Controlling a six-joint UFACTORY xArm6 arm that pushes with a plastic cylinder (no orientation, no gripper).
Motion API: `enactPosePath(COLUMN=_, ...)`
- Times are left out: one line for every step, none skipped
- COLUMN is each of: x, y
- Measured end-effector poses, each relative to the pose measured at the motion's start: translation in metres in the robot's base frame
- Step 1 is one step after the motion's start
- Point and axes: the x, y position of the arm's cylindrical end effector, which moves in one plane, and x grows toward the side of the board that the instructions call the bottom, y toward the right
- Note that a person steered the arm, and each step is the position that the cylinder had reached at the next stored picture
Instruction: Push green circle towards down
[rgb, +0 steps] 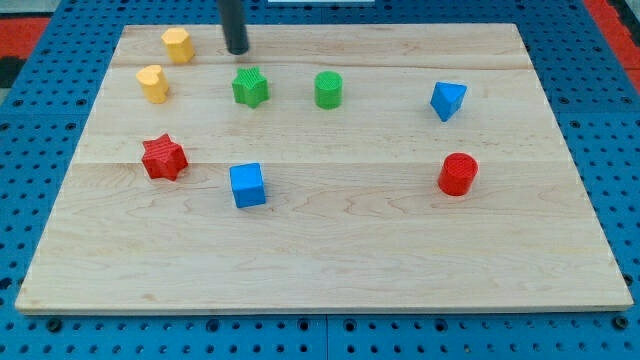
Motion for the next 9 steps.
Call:
enactPosePath(x=0.013, y=0.058)
enactPosePath(x=0.023, y=0.065)
enactPosePath(x=0.023, y=0.067)
enactPosePath(x=0.023, y=0.07)
enactPosePath(x=0.027, y=0.087)
enactPosePath(x=0.042, y=0.083)
enactPosePath(x=0.062, y=0.083)
enactPosePath(x=0.089, y=0.083)
enactPosePath(x=0.093, y=0.097)
